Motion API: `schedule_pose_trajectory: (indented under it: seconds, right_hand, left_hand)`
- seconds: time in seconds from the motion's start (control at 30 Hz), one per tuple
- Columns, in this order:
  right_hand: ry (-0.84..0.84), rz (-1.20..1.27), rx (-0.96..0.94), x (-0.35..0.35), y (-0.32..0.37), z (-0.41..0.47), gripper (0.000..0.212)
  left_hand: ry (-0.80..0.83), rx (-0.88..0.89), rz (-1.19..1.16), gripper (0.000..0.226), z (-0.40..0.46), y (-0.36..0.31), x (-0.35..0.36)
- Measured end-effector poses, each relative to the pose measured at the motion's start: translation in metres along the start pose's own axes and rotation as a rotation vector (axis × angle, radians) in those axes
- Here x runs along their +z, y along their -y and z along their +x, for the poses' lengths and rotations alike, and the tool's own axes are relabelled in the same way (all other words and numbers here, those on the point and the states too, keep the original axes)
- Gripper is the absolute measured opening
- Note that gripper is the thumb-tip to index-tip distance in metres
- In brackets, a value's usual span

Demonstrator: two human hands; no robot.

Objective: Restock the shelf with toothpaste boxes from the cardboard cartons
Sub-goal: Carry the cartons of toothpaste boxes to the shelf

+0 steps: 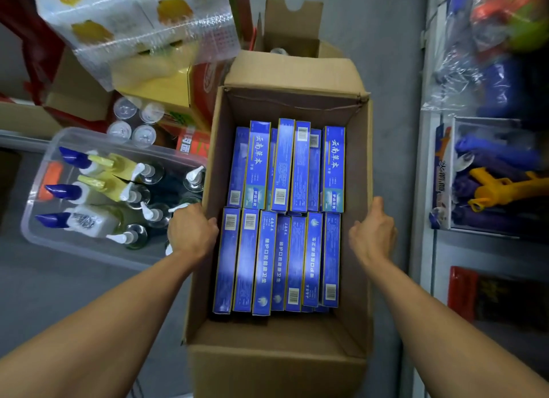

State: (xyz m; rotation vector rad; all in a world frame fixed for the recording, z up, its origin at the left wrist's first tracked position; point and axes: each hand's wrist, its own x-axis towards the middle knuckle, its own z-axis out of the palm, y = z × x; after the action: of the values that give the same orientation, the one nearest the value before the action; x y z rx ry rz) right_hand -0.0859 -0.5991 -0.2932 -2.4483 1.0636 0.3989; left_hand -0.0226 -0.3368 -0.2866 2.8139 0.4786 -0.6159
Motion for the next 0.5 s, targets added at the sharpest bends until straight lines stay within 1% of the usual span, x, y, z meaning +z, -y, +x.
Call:
schedule_pose_trajectory:
  seconds: [0.23, 0.4, 0.5]
  right_hand:
    - [-0.039, 0.006, 0.049, -0.029, -0.015, -0.018, 0.023]
    - [-0.049, -0.026, 0.074, -0.067, -0.027, -0.031, 0.026]
    - [-0.054, -0.036, 0.085, -0.093, -0.033, -0.041, 0.032]
  left_hand:
    - [0.02, 0.051, -0.015, 0.023, -0.021, -0.011, -0.013]
    - [0.042, 0.117, 0.029, 0.021, -0.041, -0.033, -0.029]
    - [0.051, 0.152, 0.041, 0.023, -0.054, -0.045, -0.046]
